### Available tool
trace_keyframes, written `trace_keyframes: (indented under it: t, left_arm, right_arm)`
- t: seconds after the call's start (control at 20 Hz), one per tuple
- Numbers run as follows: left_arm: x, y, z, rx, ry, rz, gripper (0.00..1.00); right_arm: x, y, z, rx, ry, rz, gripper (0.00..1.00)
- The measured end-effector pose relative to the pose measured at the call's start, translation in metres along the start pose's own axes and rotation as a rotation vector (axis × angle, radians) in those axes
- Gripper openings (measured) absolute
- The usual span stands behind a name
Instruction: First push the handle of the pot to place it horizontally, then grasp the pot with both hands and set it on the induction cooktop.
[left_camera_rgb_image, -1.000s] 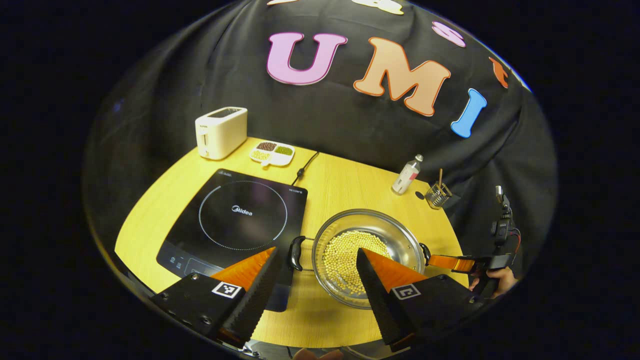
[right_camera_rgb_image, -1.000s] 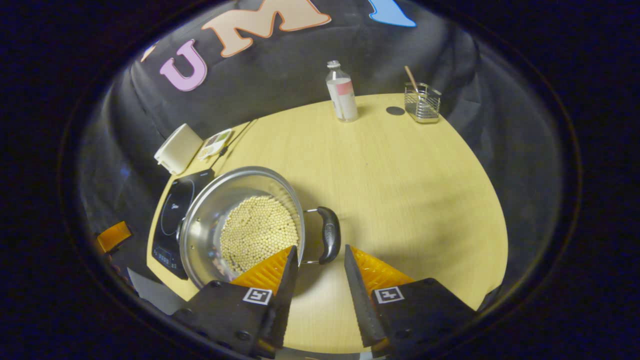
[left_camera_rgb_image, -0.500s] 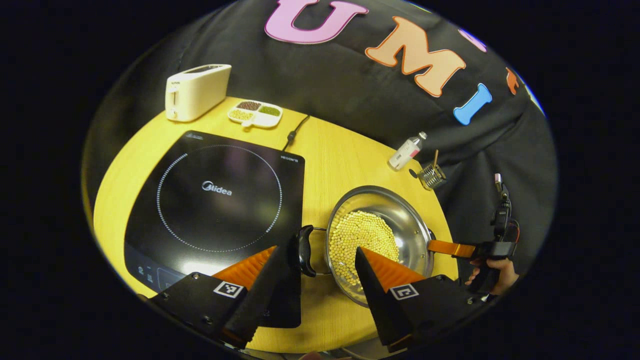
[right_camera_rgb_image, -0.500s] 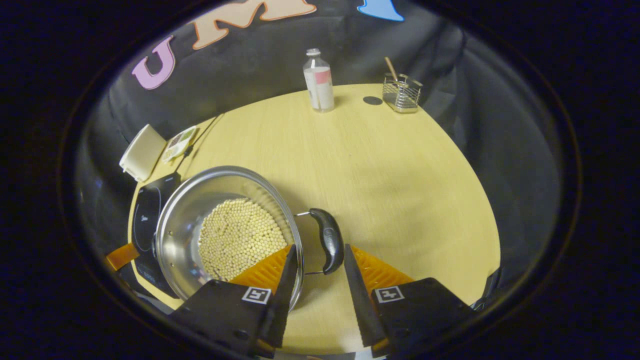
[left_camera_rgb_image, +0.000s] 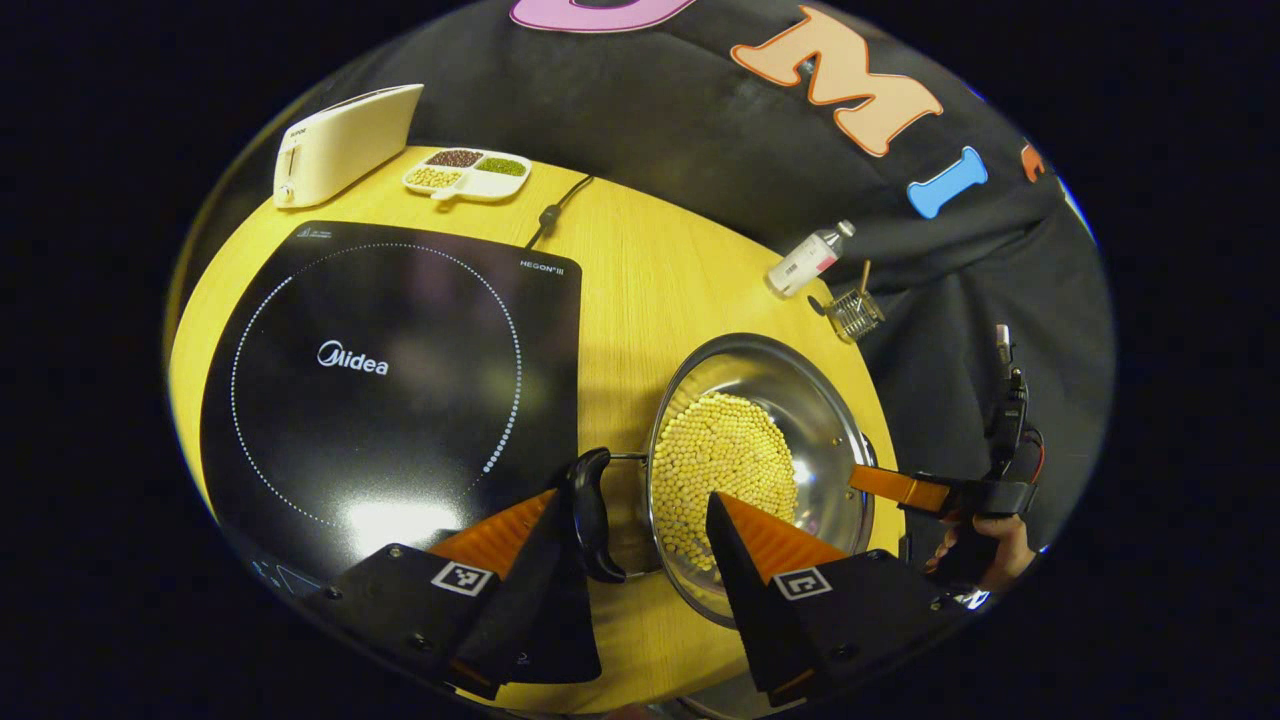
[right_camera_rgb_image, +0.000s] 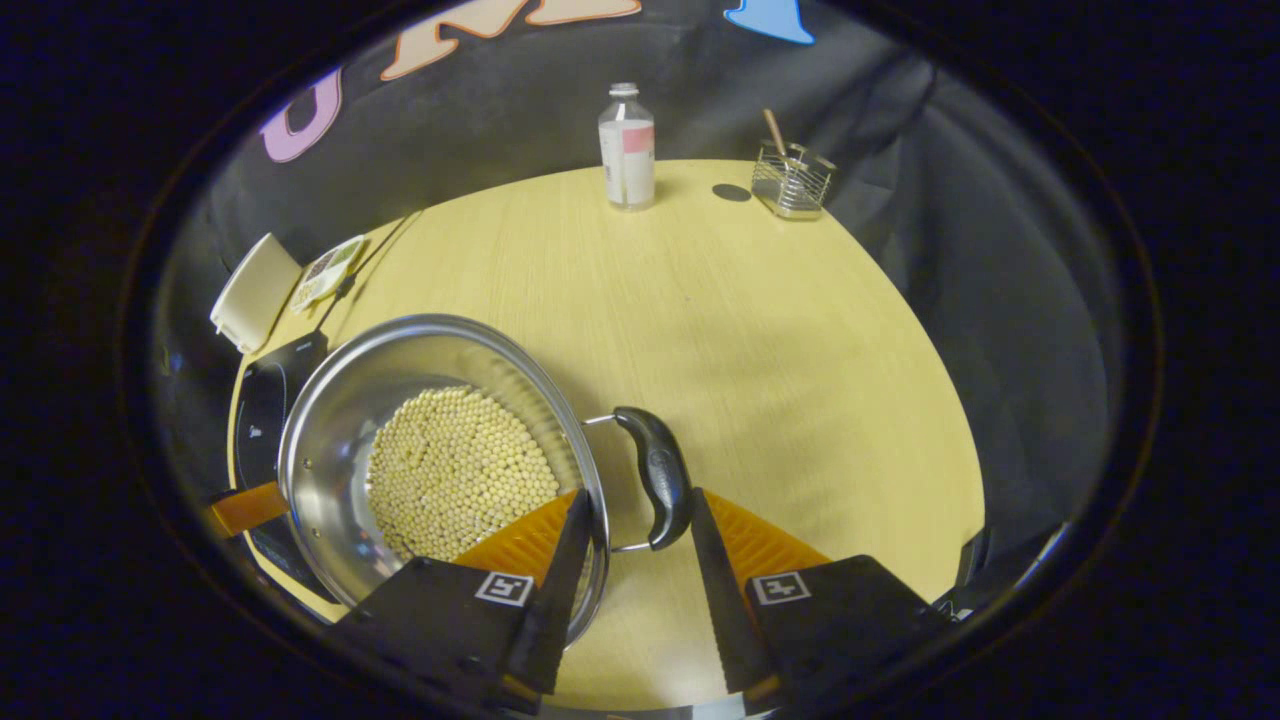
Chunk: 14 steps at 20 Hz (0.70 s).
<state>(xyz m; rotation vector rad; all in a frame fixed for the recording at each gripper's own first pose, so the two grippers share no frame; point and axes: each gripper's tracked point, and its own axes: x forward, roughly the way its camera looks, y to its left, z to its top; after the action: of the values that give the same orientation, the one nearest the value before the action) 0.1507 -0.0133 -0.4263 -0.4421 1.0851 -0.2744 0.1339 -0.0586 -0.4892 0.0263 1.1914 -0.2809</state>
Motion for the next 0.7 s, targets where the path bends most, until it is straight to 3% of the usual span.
trace_keyframes:
  t: [0.35, 0.7]
  left_arm:
    - [0.020, -0.007, 0.002, 0.070, 0.024, 0.090, 0.87]
    - [0.045, -0.006, -0.003, 0.123, 0.057, 0.237, 0.82]
  right_arm:
    - [0.016, -0.013, 0.007, -0.025, 0.021, 0.077, 0.66]
    - [0.042, -0.018, 0.010, -0.036, 0.060, 0.181, 0.67]
